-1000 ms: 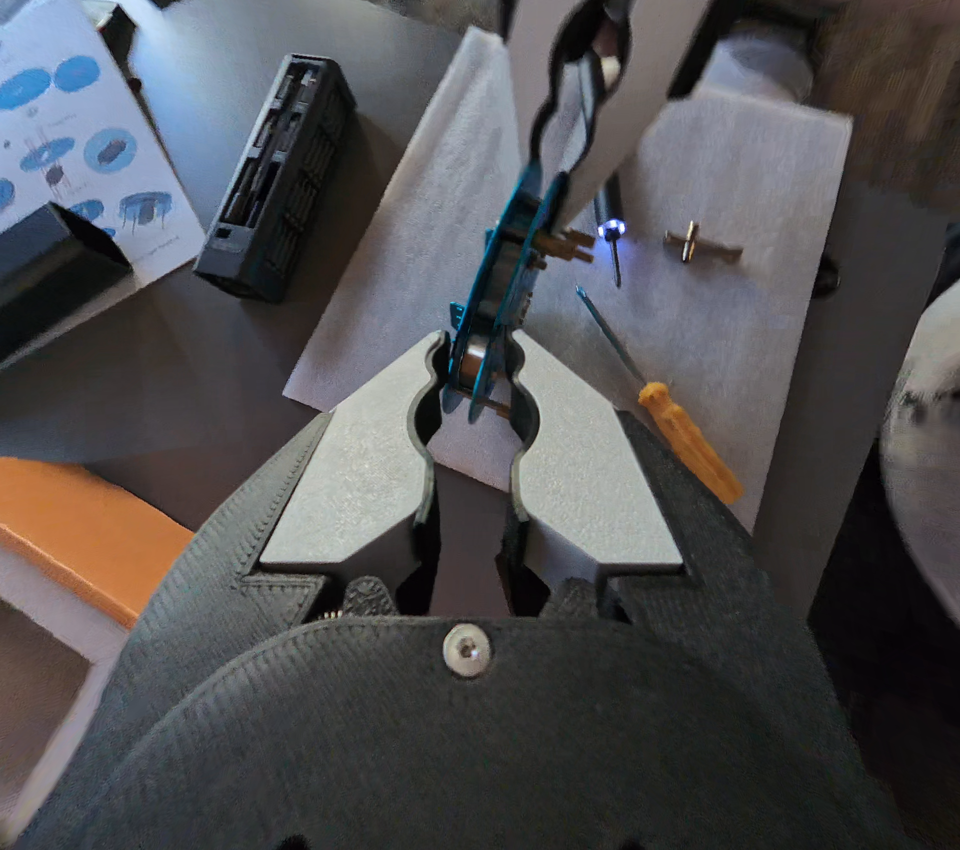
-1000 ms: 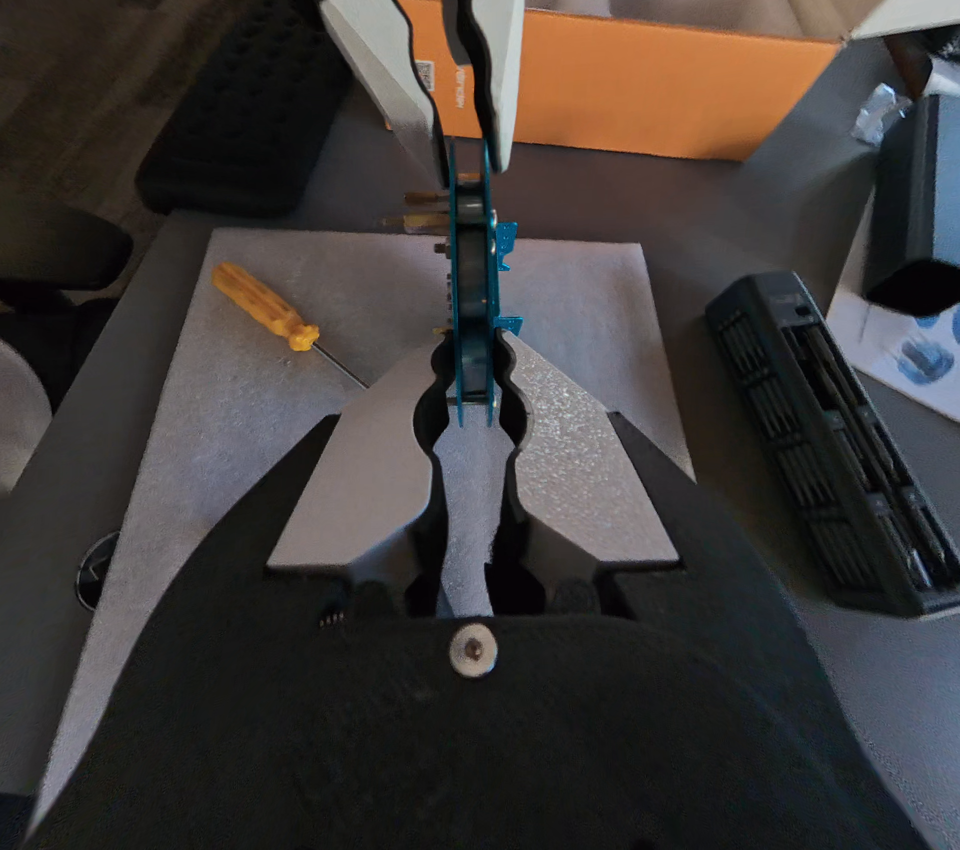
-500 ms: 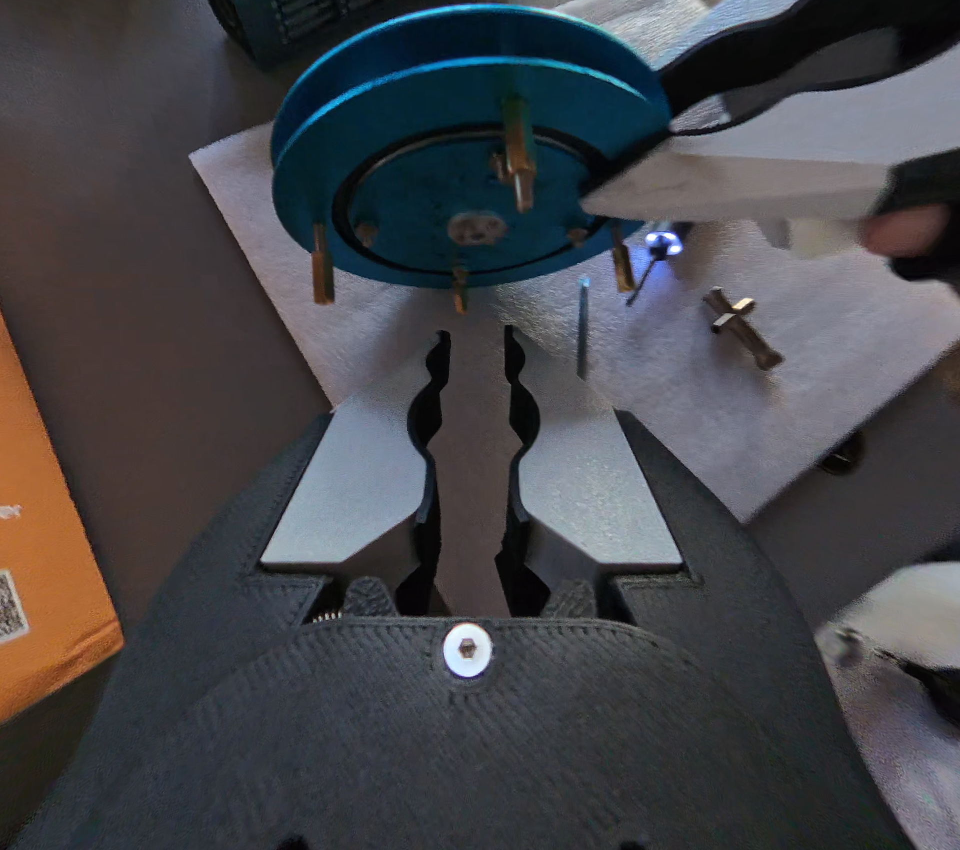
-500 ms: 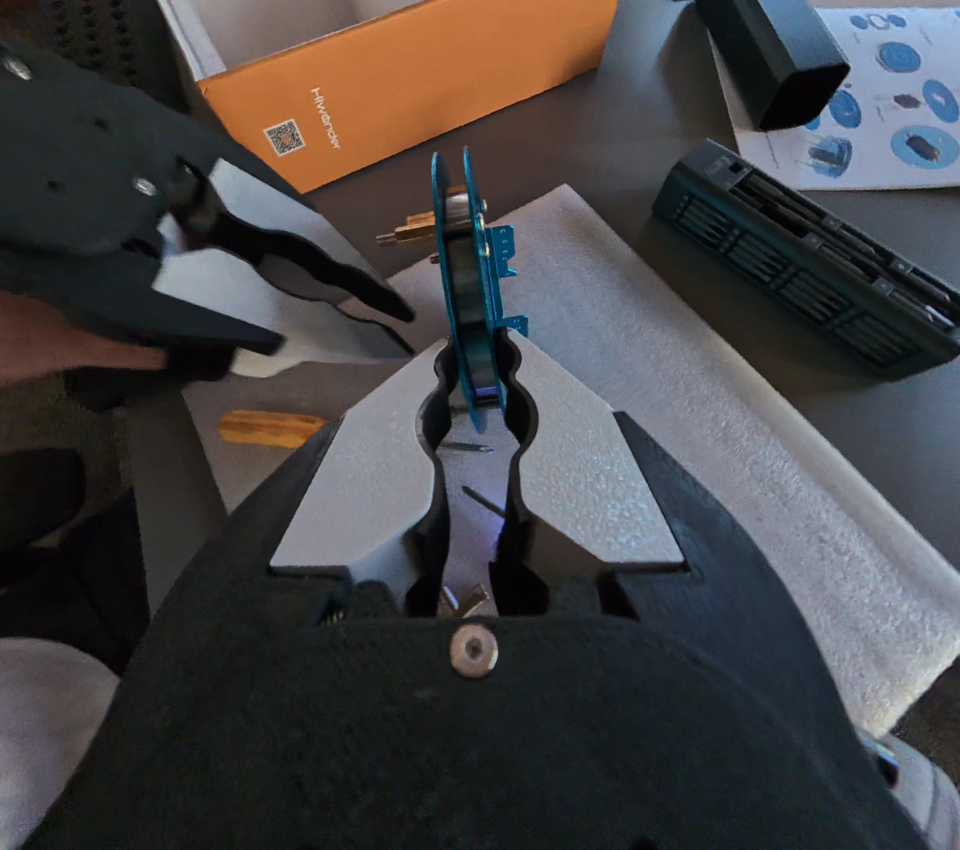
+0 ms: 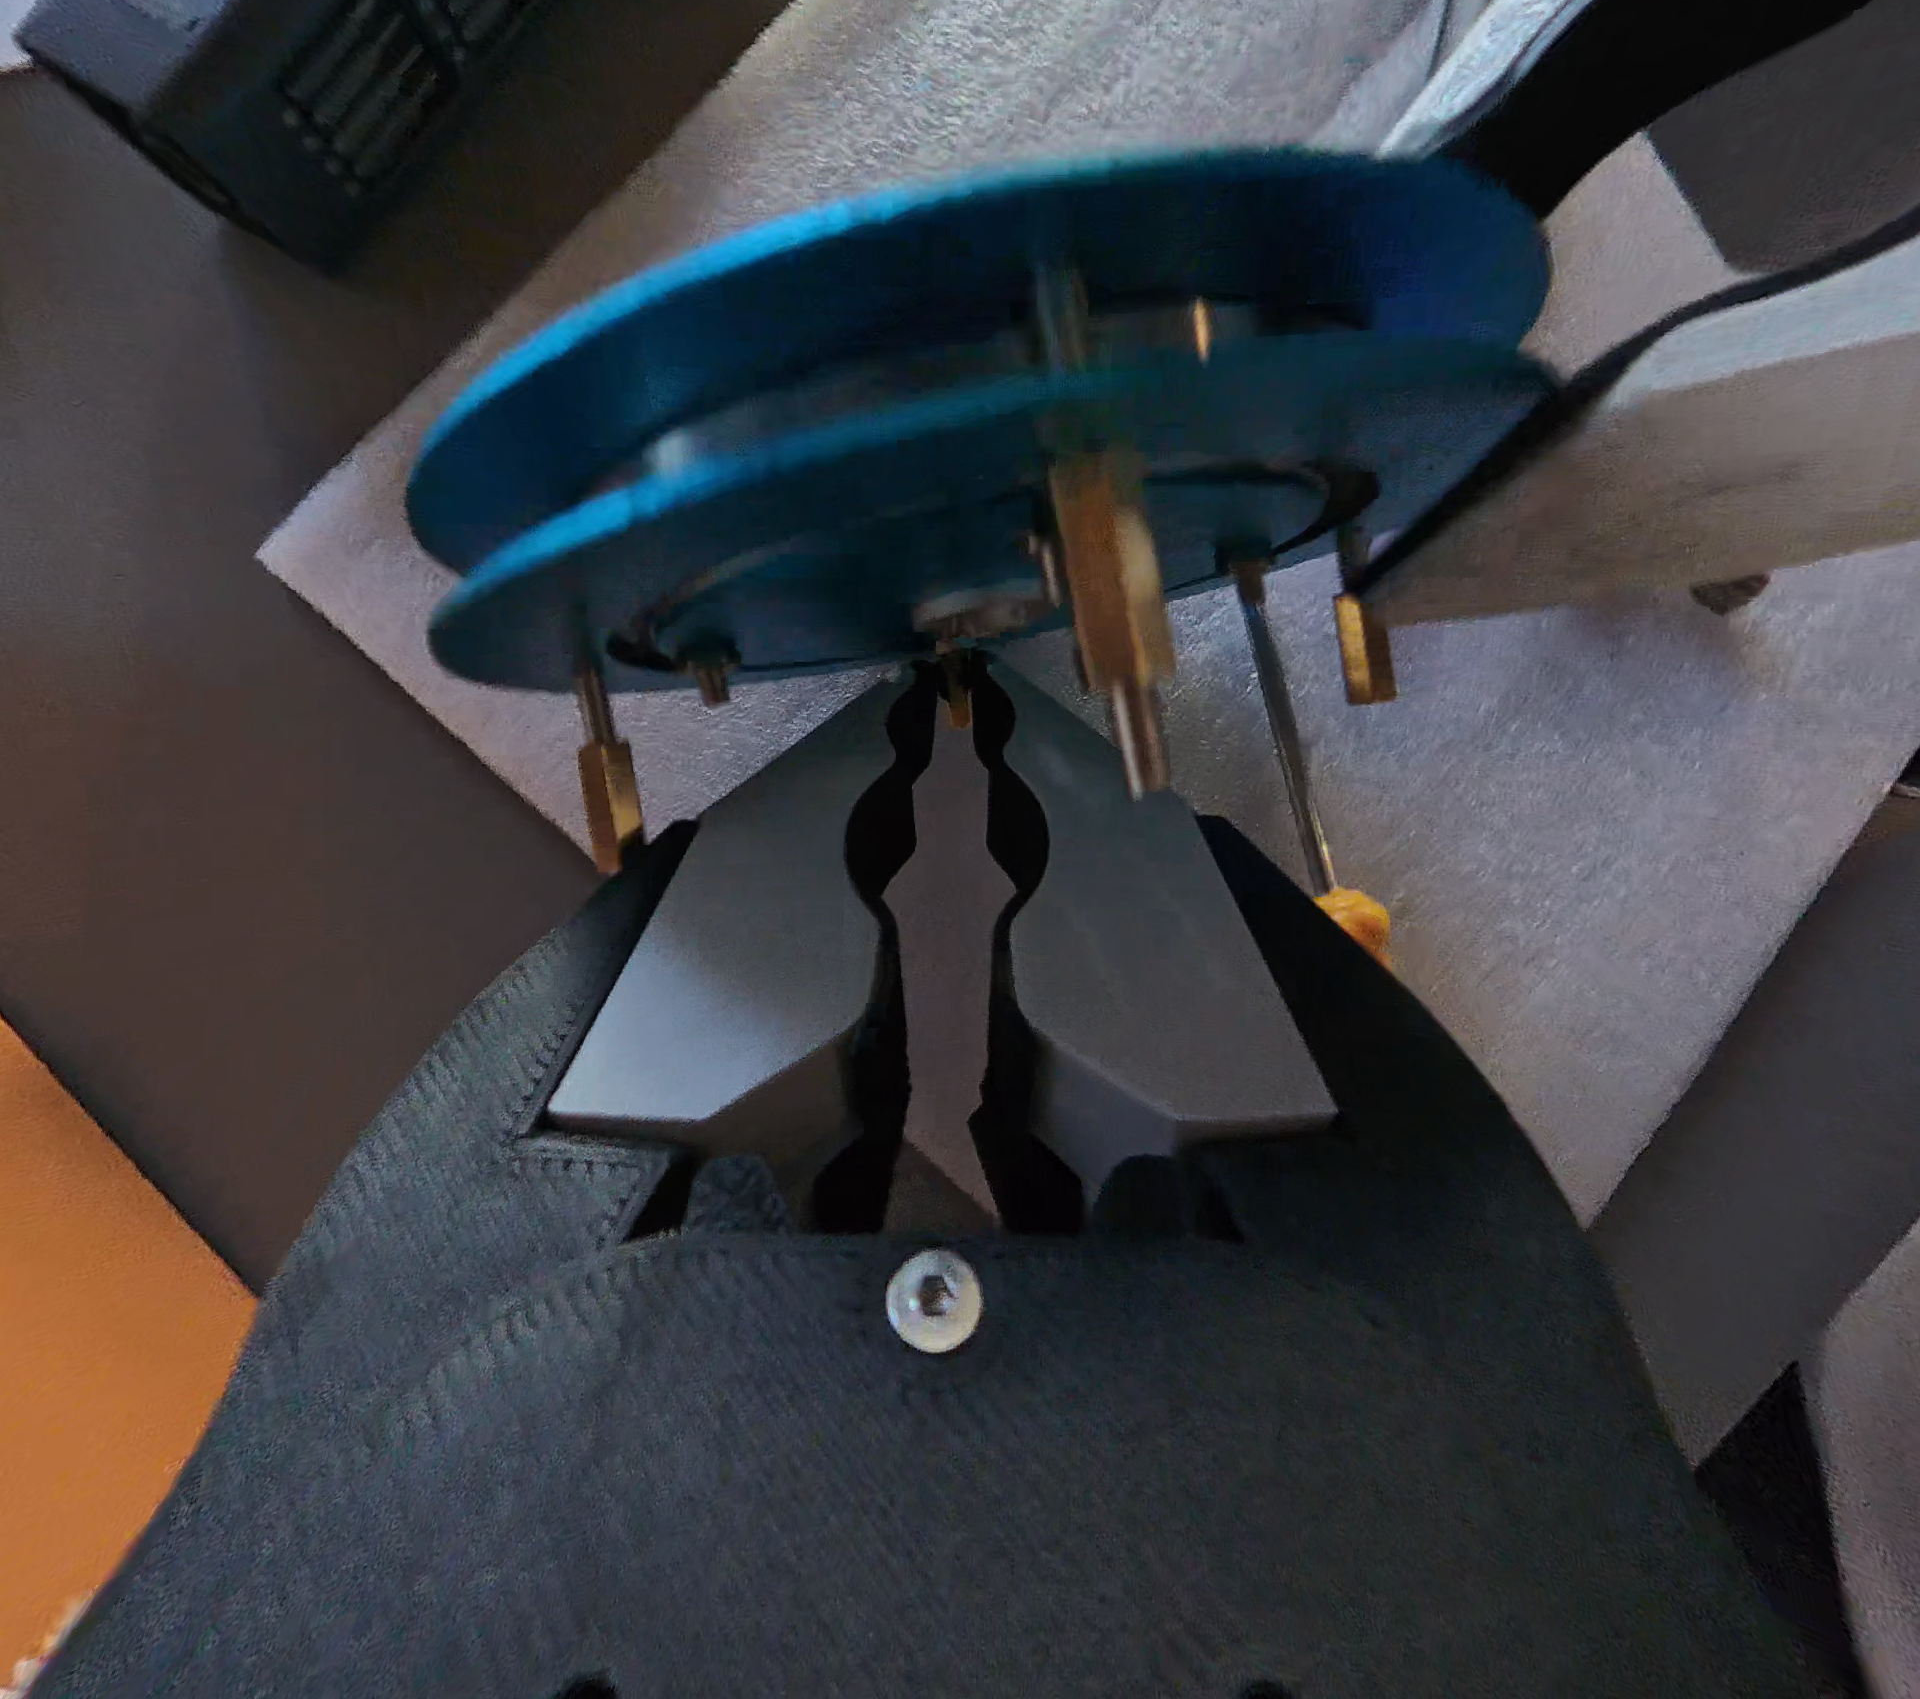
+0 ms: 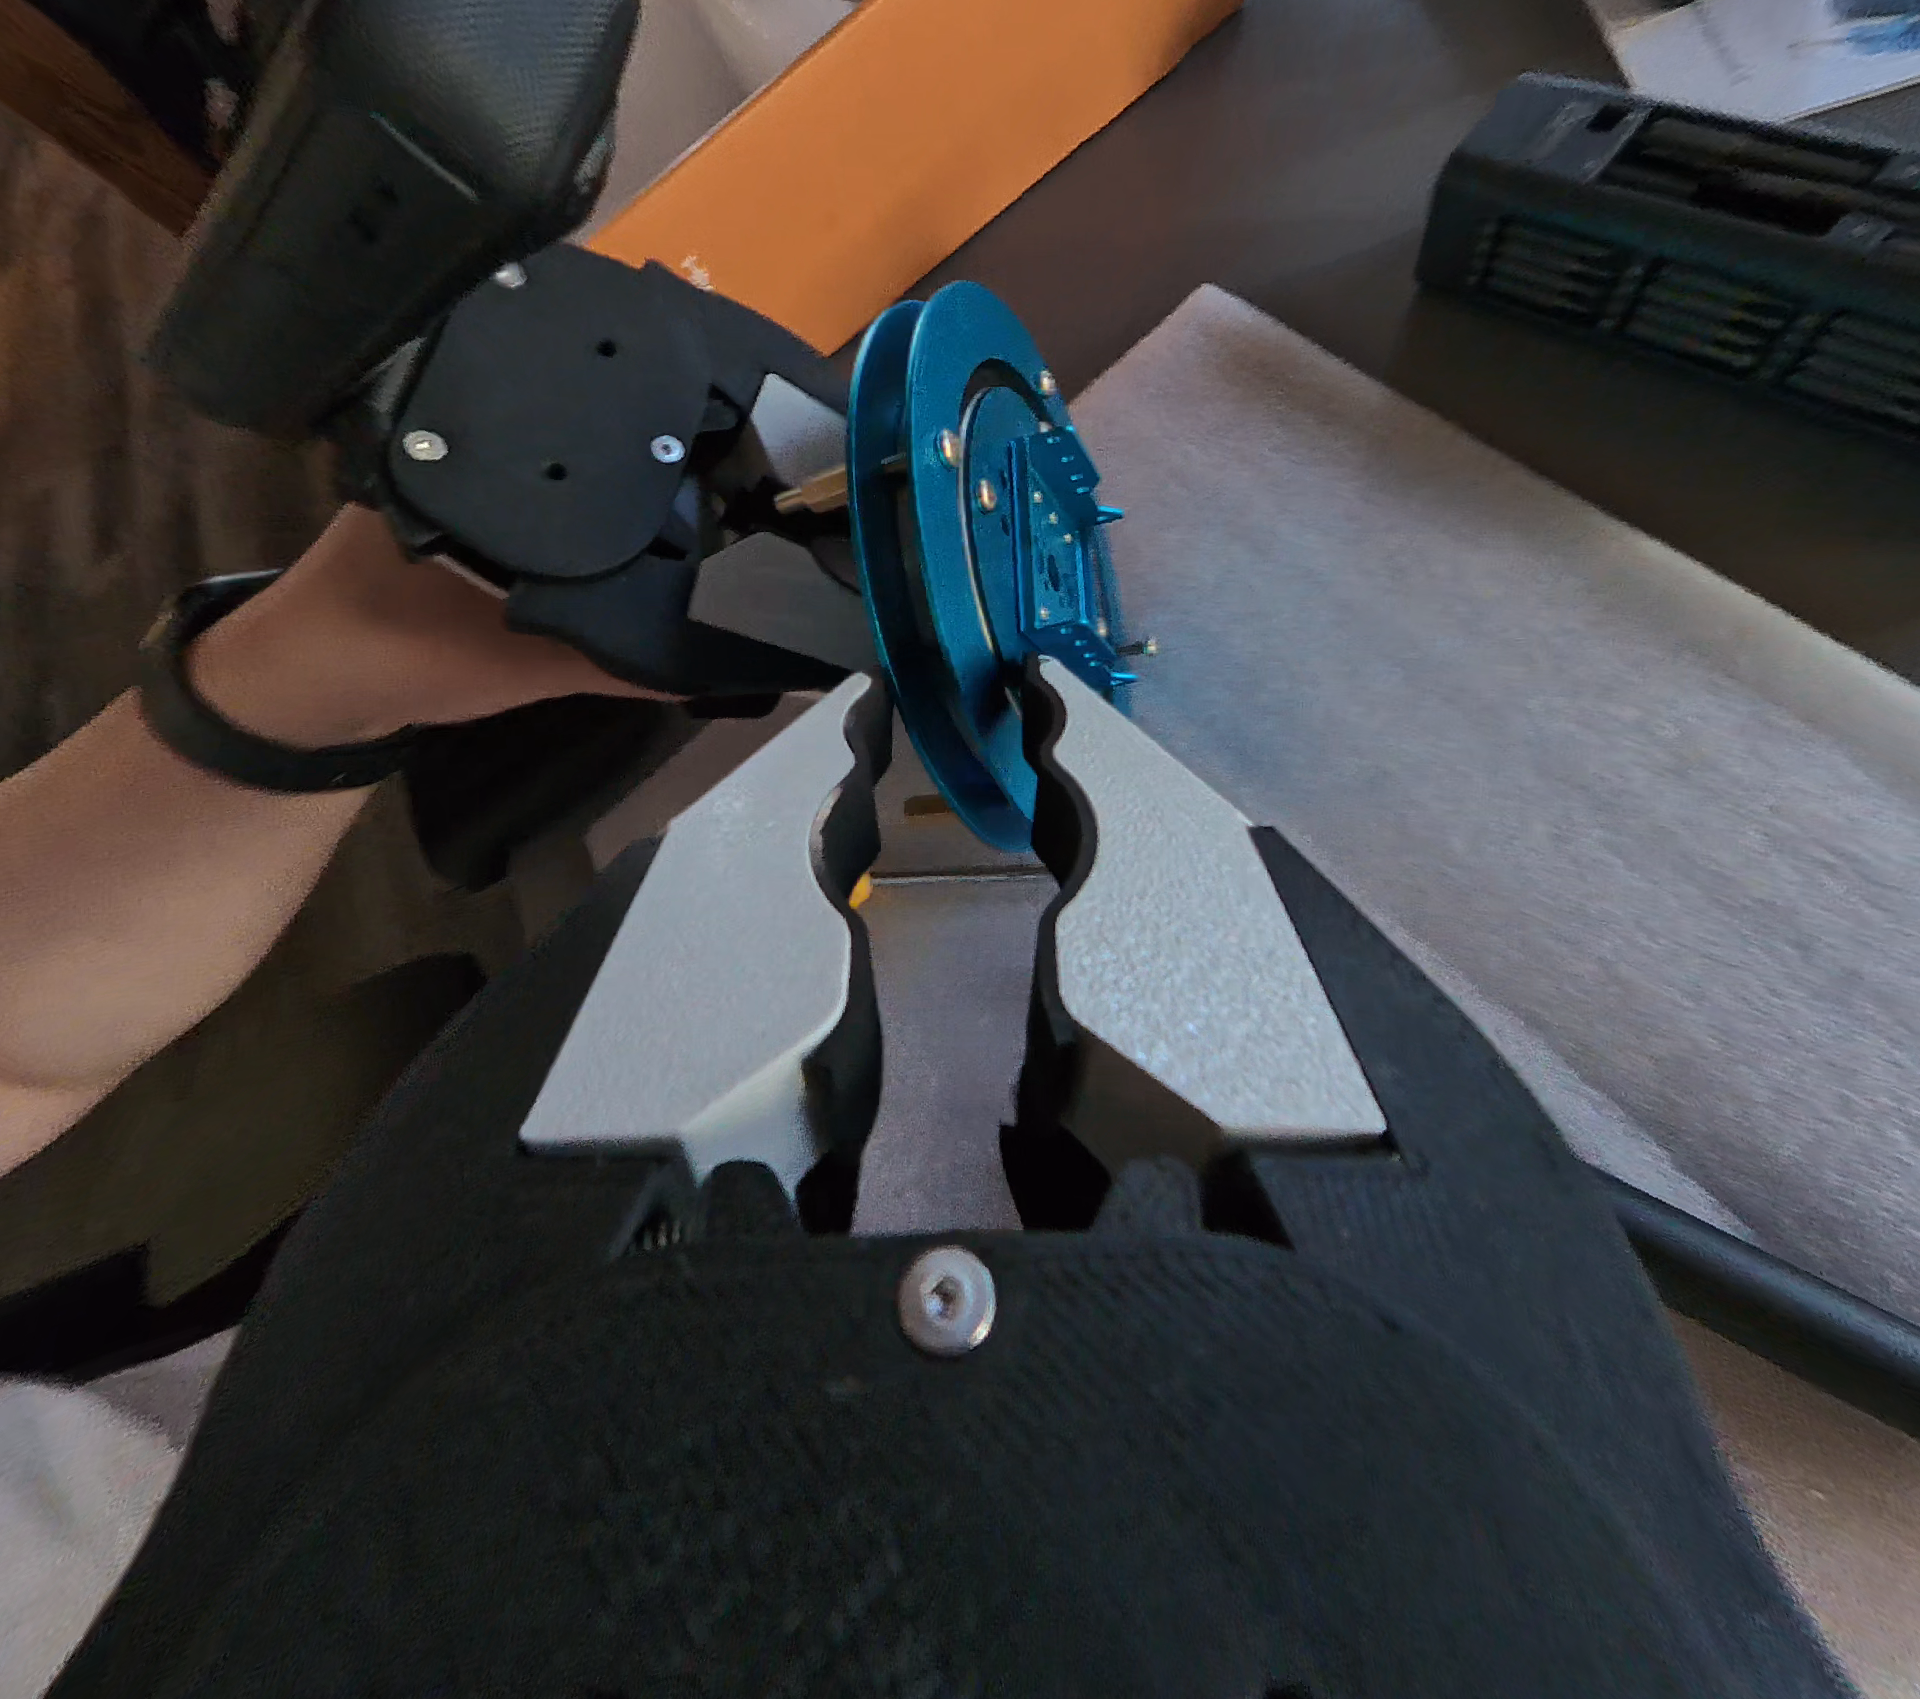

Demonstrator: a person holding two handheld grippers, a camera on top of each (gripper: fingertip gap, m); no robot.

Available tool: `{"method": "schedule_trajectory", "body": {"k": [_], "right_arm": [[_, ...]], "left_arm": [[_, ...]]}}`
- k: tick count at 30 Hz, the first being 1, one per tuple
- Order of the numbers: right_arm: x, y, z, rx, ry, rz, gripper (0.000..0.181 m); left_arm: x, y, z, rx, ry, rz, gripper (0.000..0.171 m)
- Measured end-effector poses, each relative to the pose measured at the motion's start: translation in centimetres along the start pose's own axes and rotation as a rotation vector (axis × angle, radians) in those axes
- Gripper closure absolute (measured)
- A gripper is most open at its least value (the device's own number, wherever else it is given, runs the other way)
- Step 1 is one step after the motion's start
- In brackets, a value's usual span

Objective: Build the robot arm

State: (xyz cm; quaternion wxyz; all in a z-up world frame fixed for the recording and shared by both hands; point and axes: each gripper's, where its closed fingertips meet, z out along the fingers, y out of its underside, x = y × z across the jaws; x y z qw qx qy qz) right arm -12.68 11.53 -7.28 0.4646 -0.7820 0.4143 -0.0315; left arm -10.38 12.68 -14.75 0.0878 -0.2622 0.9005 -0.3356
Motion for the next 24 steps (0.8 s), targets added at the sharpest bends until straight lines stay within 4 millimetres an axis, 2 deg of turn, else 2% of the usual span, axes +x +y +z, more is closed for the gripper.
{"method": "schedule_trajectory", "body": {"k": [10,15,20,24], "right_arm": [[-0.5,0.9,-0.5,-0.054,-0.120,-0.031,0.156],[-0.7,1.3,-1.9,-0.069,-0.228,-0.081,0.152],[2.1,1.5,-3.7,-0.042,-0.169,-0.279,0.149],[4.3,1.9,-4.1,-0.032,-0.138,-0.343,0.142]], "left_arm": [[0.1,0.1,0.0,-0.095,0.100,0.259,0.167],[0.0,0.0,0.1,-0.125,0.125,0.352,0.167],[0.0,0.0,0.1,-0.140,0.168,0.400,0.167],[0.0,0.0,0.1,-0.145,0.183,0.457,0.168]]}}
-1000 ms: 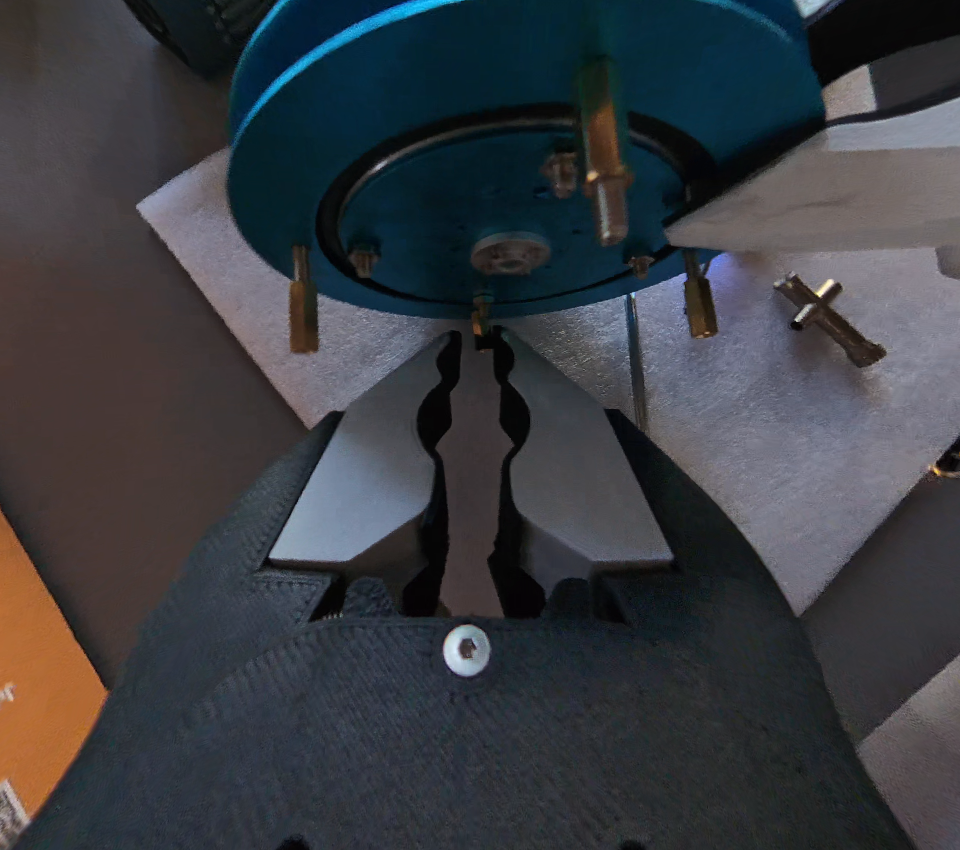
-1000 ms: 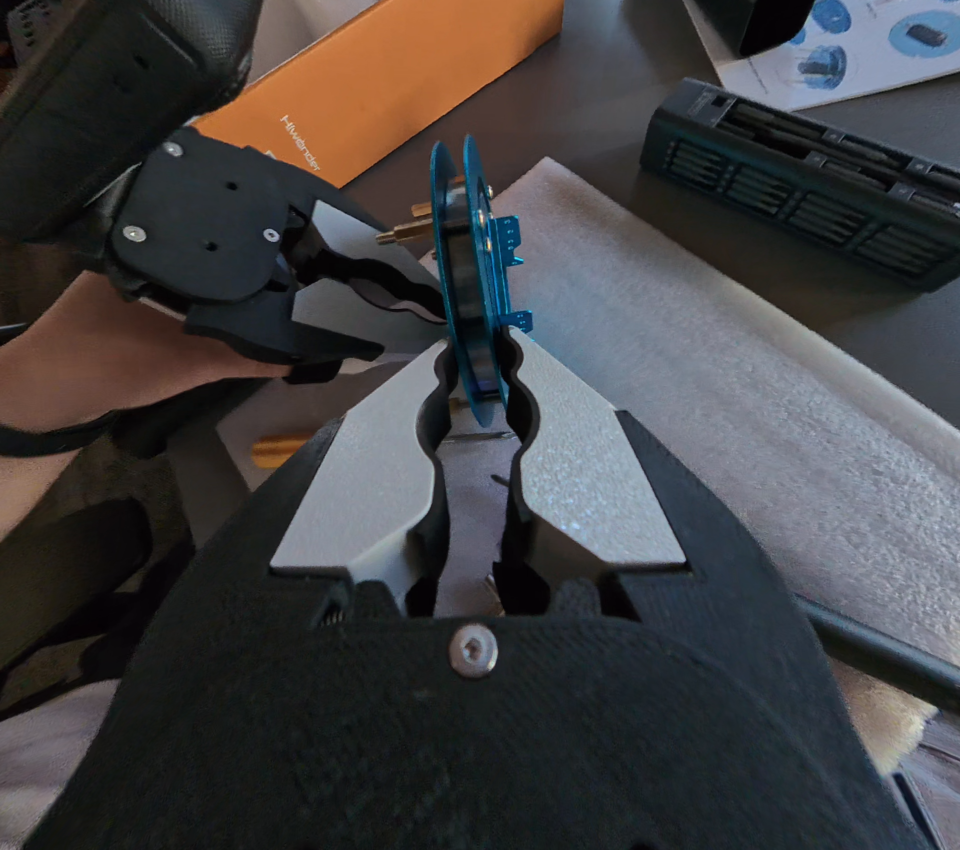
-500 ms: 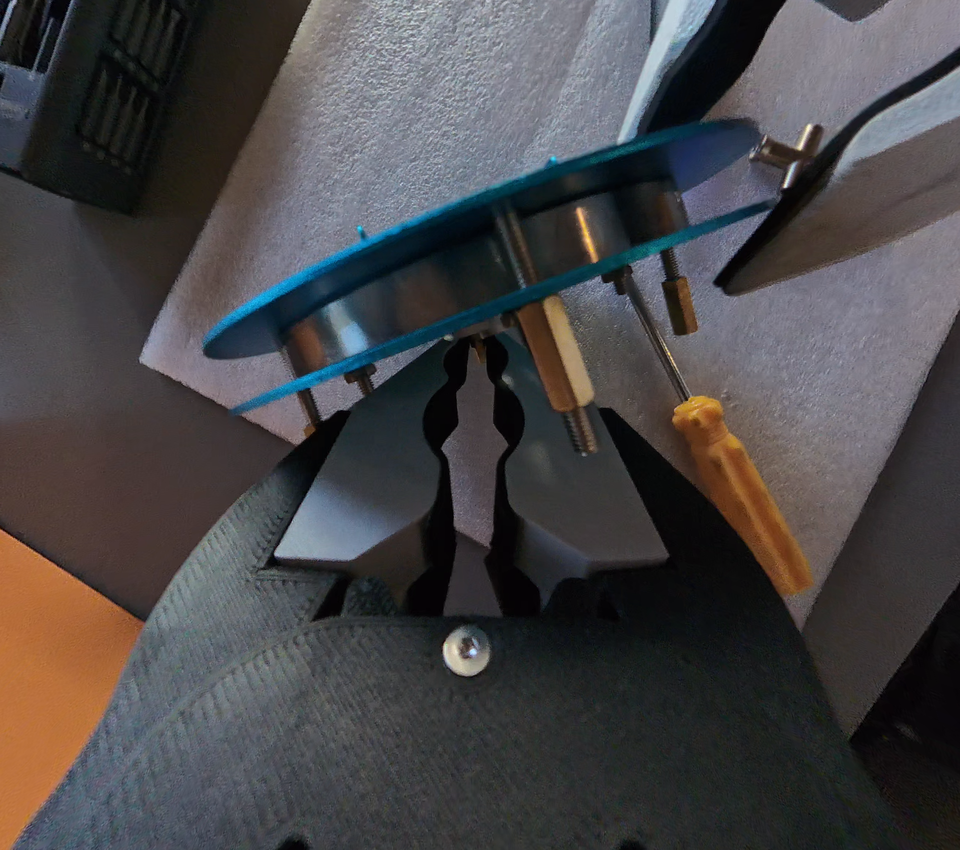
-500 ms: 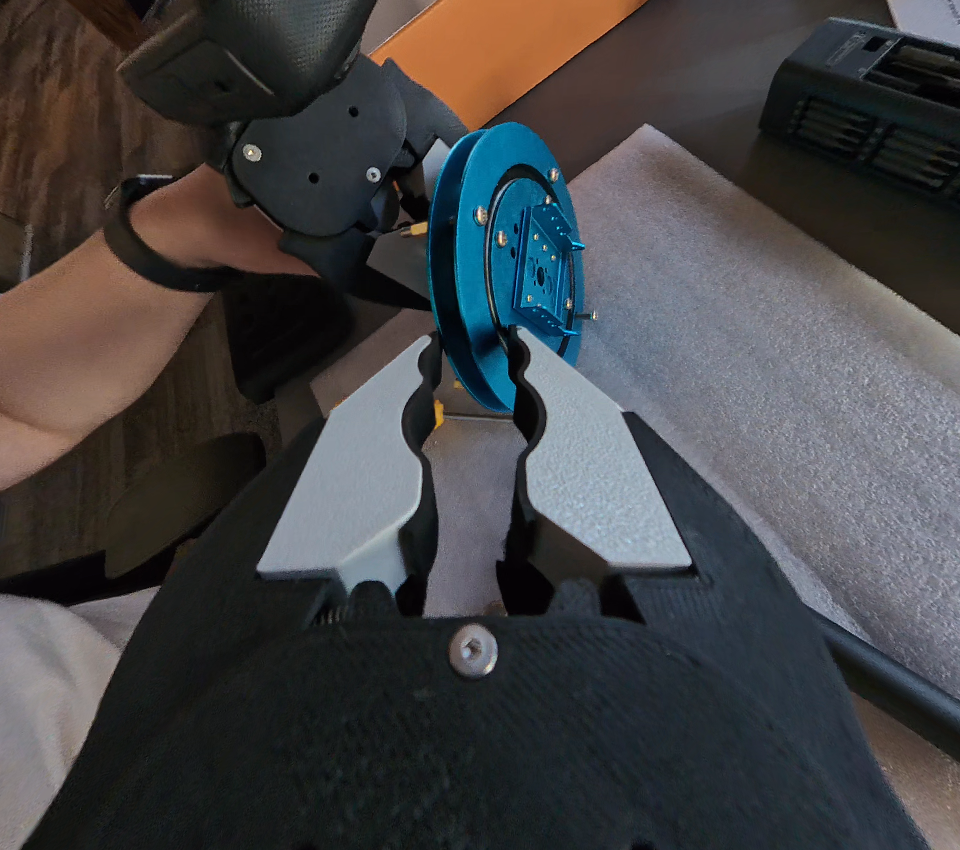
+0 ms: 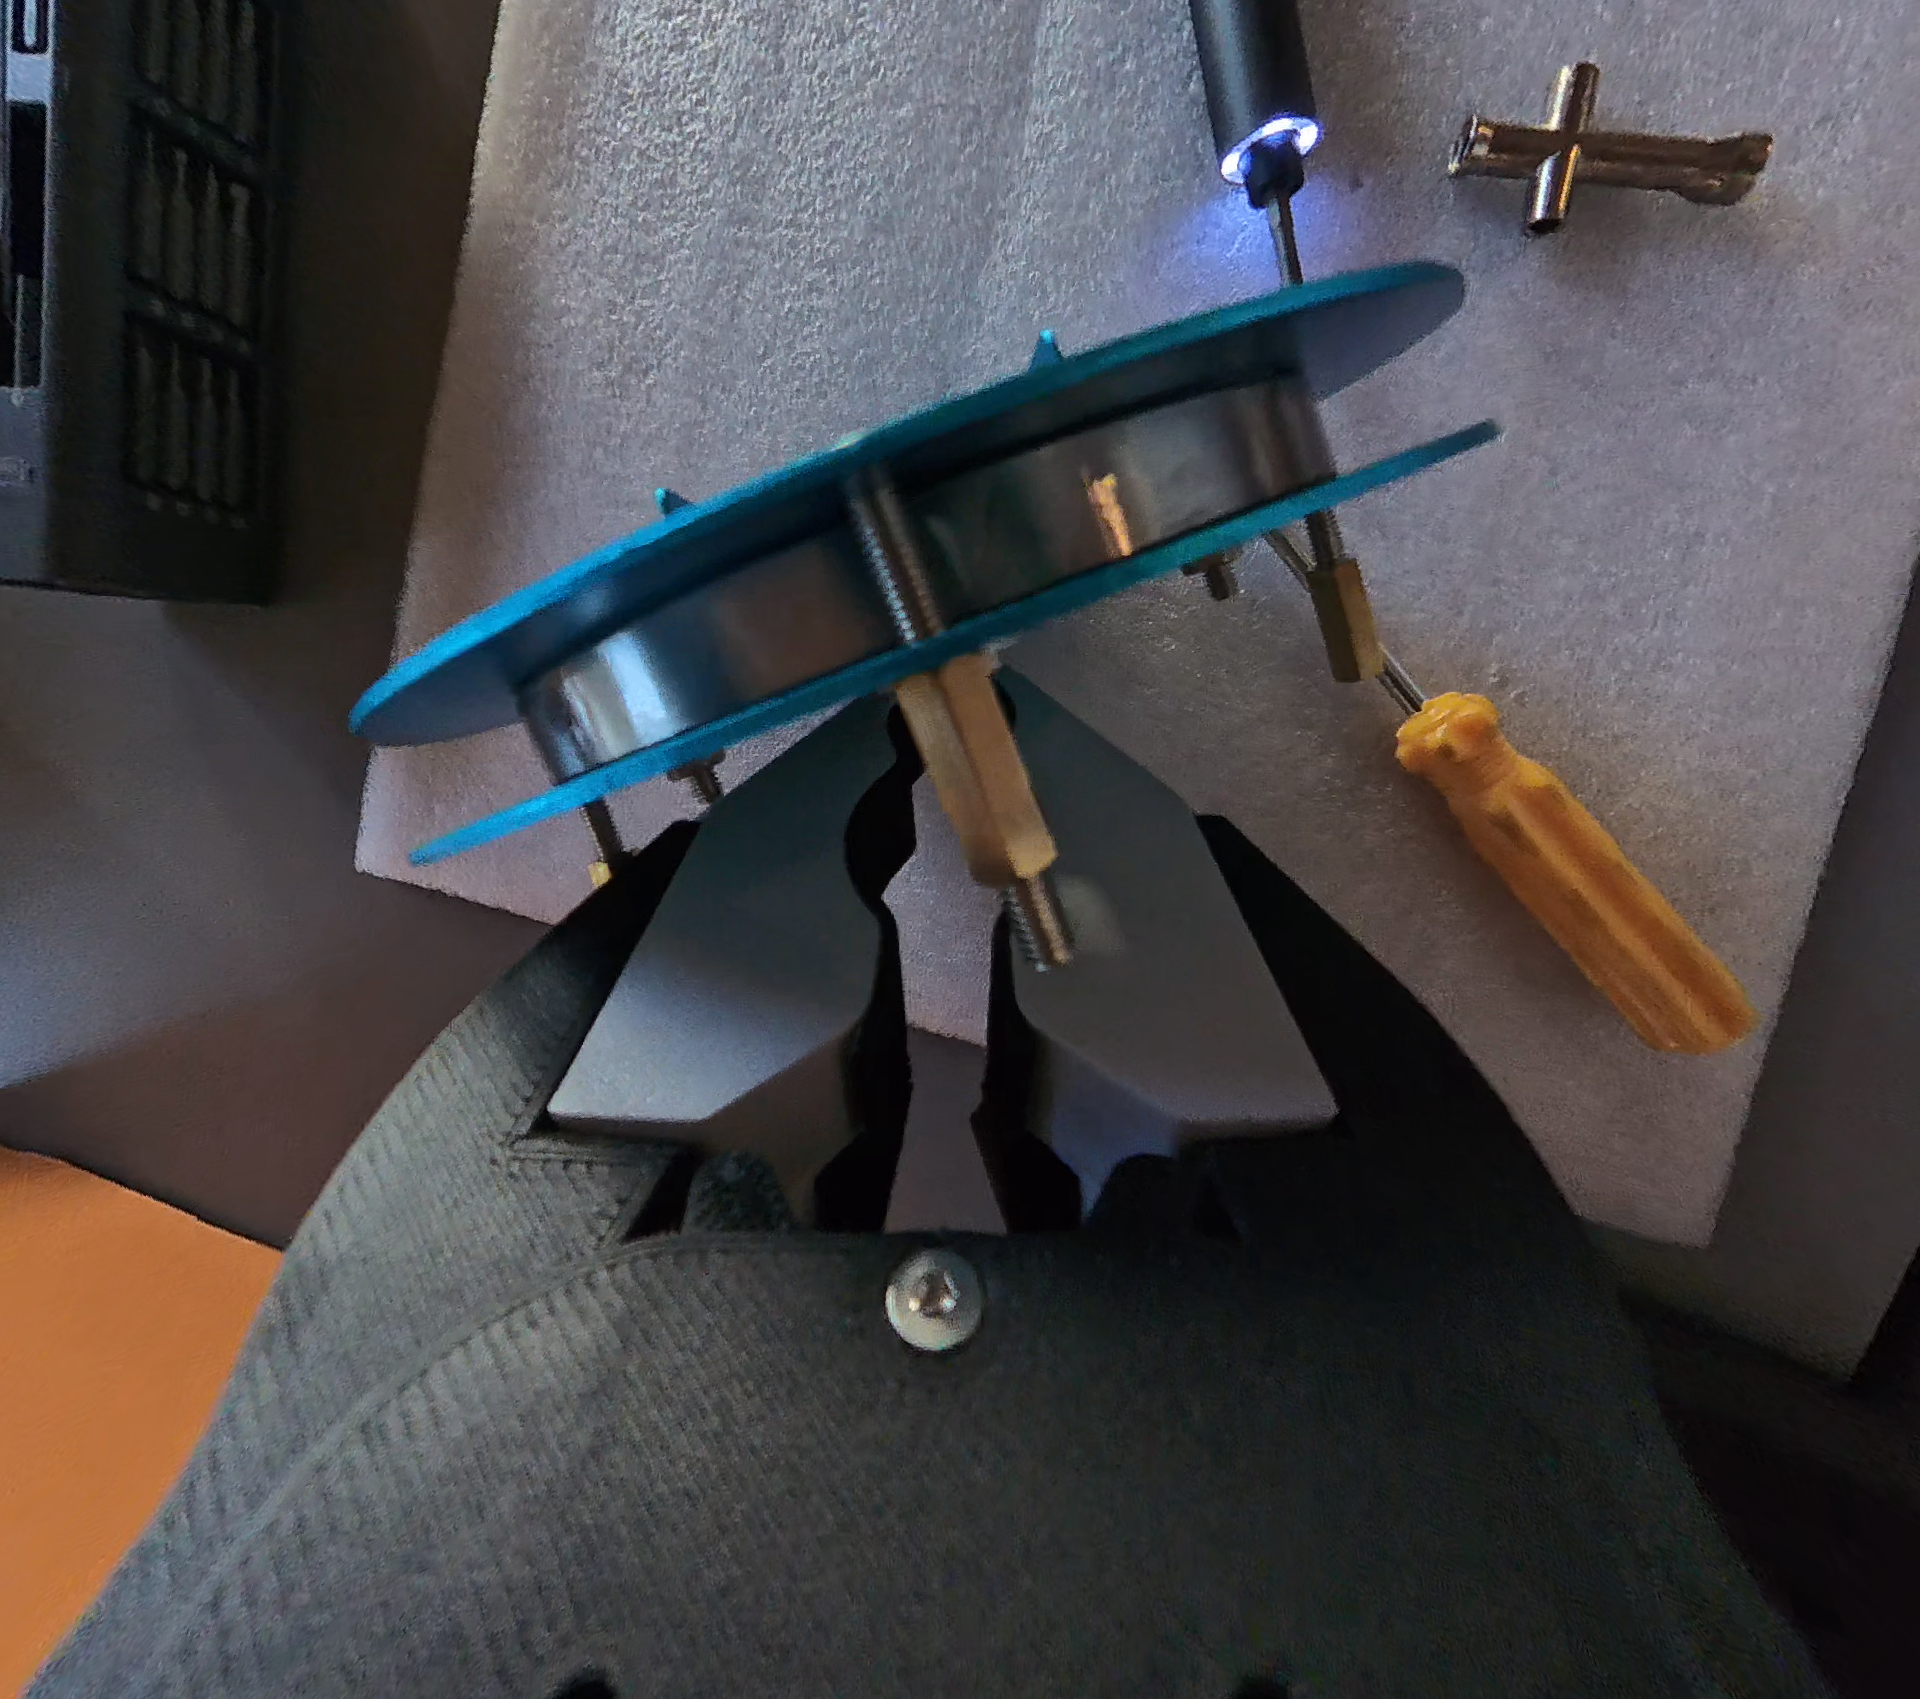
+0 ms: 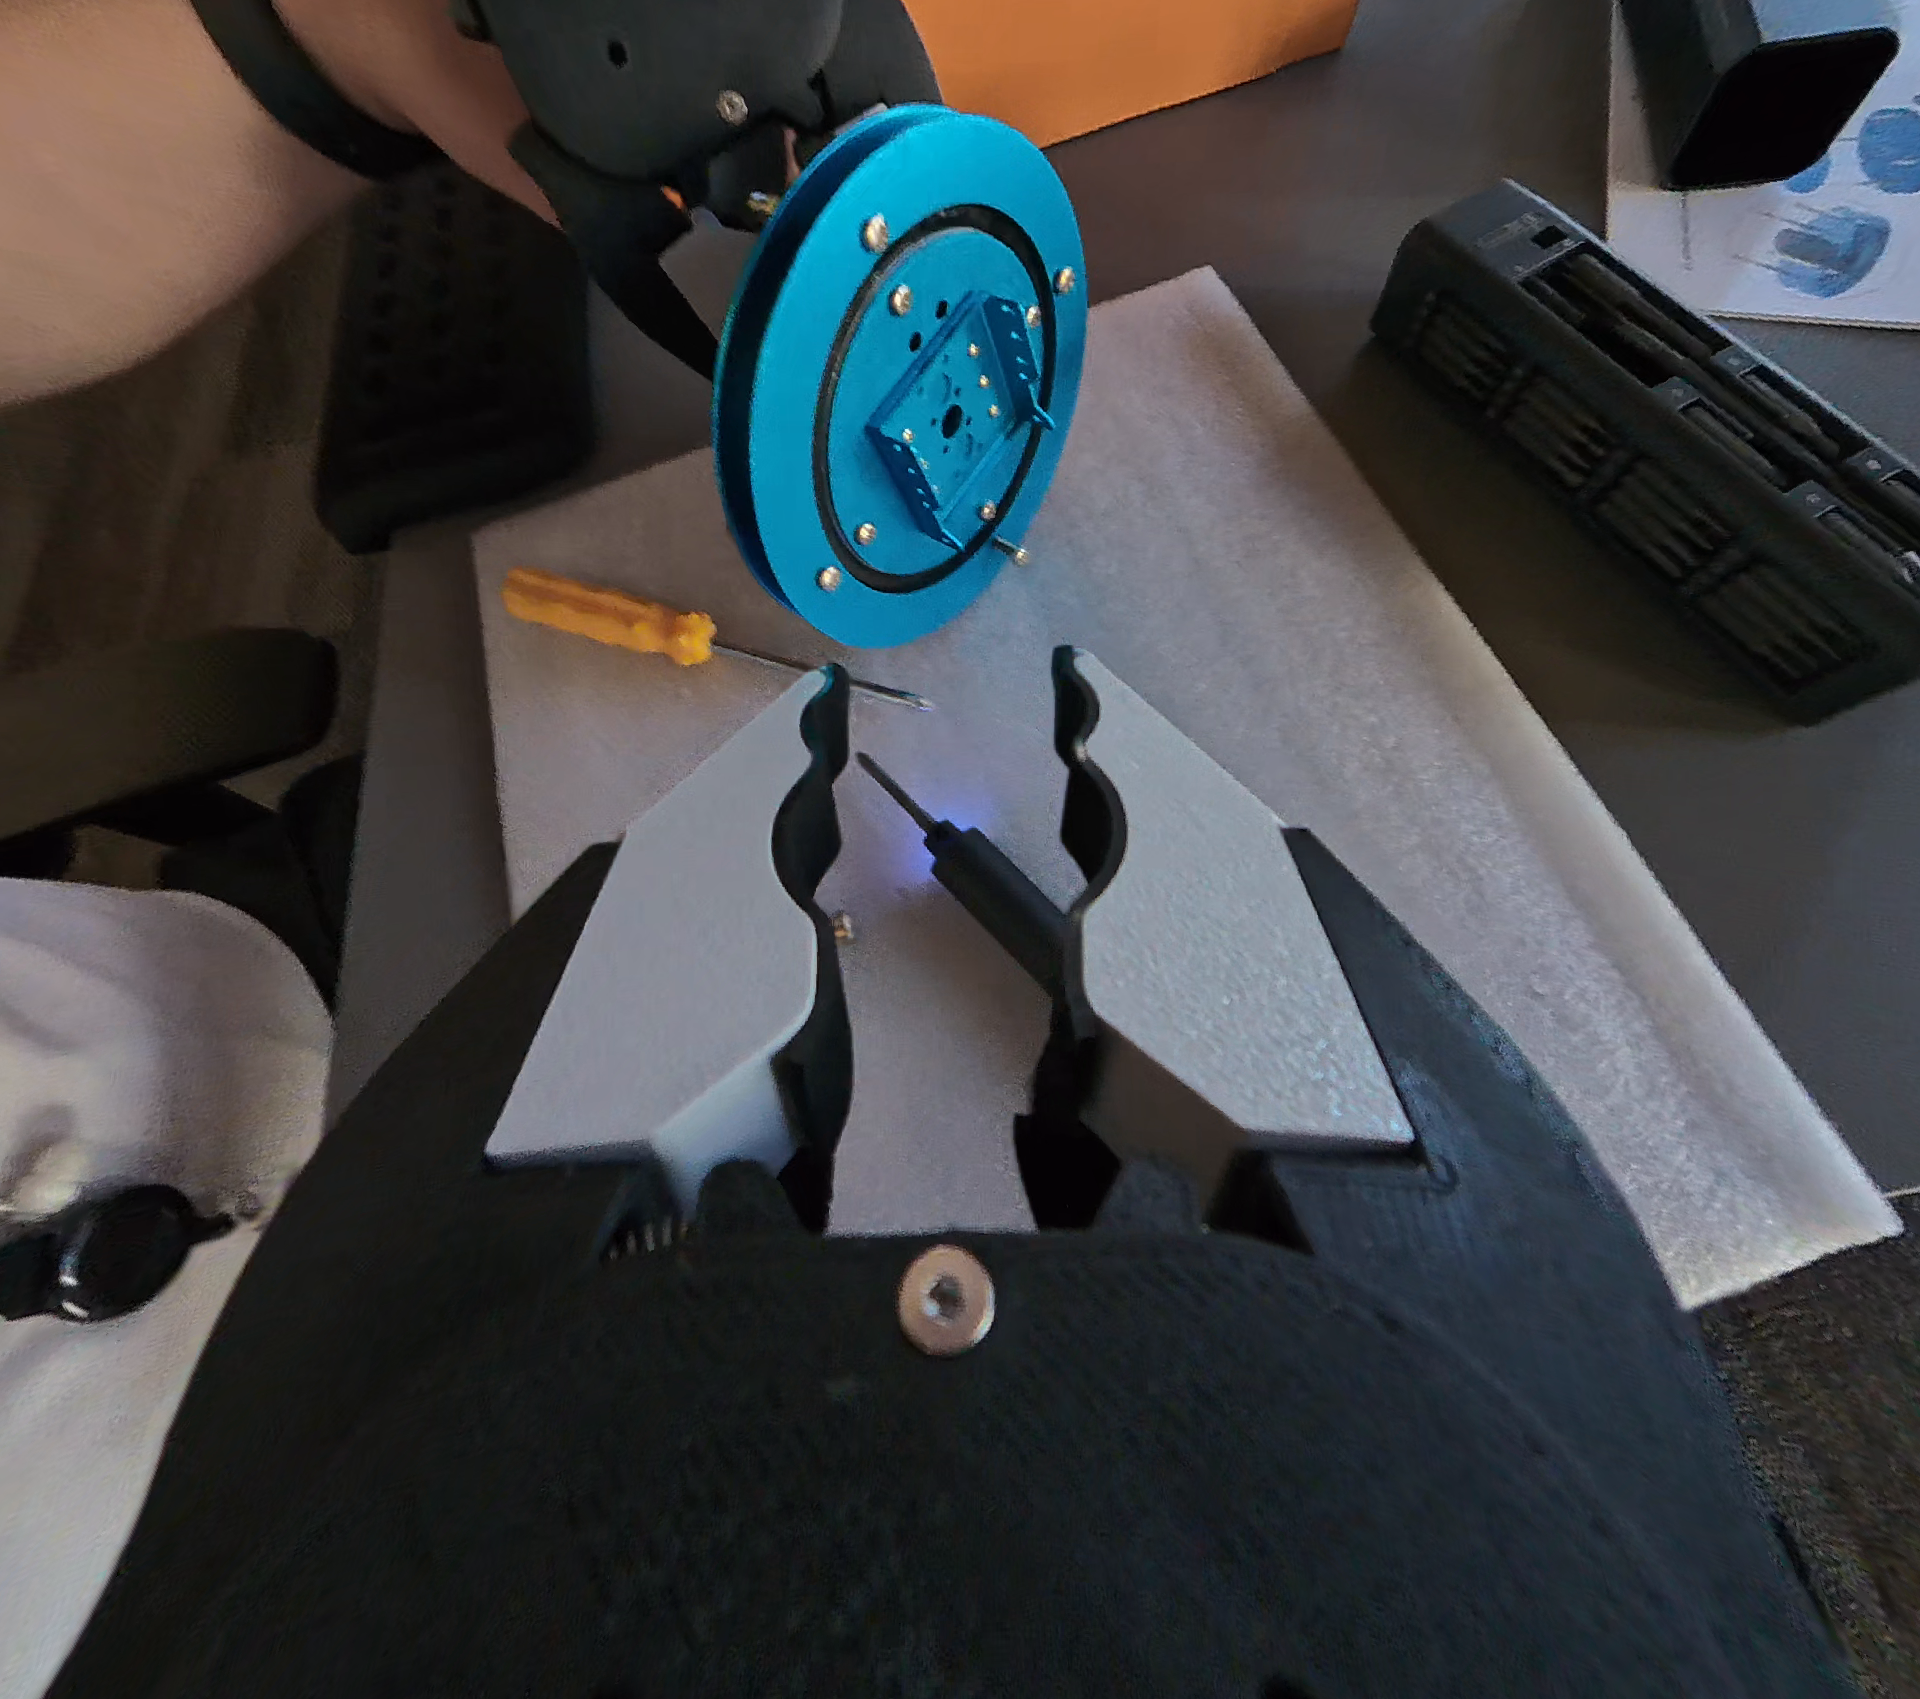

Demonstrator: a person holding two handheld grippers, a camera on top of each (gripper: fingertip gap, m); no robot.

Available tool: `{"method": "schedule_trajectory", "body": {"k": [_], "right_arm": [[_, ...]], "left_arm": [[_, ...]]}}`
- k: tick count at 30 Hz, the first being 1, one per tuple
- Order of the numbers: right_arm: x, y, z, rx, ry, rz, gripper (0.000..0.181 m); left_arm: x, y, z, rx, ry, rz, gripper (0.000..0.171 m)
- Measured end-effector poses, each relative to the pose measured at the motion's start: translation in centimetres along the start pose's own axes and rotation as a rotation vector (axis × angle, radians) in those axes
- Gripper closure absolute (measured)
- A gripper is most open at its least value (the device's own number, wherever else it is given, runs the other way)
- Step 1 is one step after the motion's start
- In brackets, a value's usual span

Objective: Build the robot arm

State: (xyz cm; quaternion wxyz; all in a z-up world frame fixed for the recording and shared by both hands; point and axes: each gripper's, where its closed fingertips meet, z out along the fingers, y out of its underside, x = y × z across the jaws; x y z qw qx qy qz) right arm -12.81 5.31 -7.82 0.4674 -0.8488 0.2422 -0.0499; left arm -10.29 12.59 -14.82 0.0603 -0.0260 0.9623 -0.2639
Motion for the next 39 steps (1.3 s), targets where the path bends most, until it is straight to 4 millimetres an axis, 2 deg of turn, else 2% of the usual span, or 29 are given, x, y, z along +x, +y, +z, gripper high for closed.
{"method": "schedule_trajectory", "body": {"k": [2,6,8,12,14,18,24,29,32,36,39], "right_arm": [[0.3,0.6,0.3,-0.003,-0.018,-0.041,0.138],[-0.9,1.8,1.4,-0.020,-0.128,-0.164,0.130],[-0.6,3.3,1.5,-0.097,-0.143,-0.227,0.127],[0.8,6.0,0.1,-0.202,-0.179,-0.304,0.125],[1.2,6.8,-0.5,-0.217,-0.200,-0.377,0.134],[1.9,7.6,-0.7,-0.226,-0.193,-0.565,0.143],[2.1,7.5,-0.6,-0.249,-0.229,-0.663,0.144],[1.6,7.9,-1.1,-0.297,-0.344,-0.611,0.148],[2.4,7.9,-1.4,-0.341,-0.432,-0.506,0.157],[2.6,7.5,-1.0,-0.396,-0.551,-0.403,0.153],[2.3,8.5,-1.2,-0.518,-0.611,-0.352,0.154]], "left_arm": [[0.0,0.0,0.0,-0.003,-0.007,0.035,0.167],[0.0,0.0,0.0,-0.014,-0.019,0.059,0.167],[0.0,0.0,0.0,-0.020,-0.033,0.084,0.167],[-0.1,-0.1,0.0,-0.043,-0.051,0.136,0.167],[-0.1,-0.1,0.0,-0.055,-0.045,0.145,0.167],[-0.1,-0.1,0.1,-0.067,-0.032,0.150,0.167],[-0.1,-0.1,0.1,-0.085,-0.028,0.178,0.167],[-0.2,-0.1,0.1,-0.100,-0.035,0.182,0.167],[-0.2,-0.1,0.1,-0.089,-0.044,0.180,0.167],[-0.2,-0.1,0.2,-0.088,-0.054,0.183,0.167],[-0.2,-0.1,0.2,-0.090,-0.055,0.181,0.167]]}}
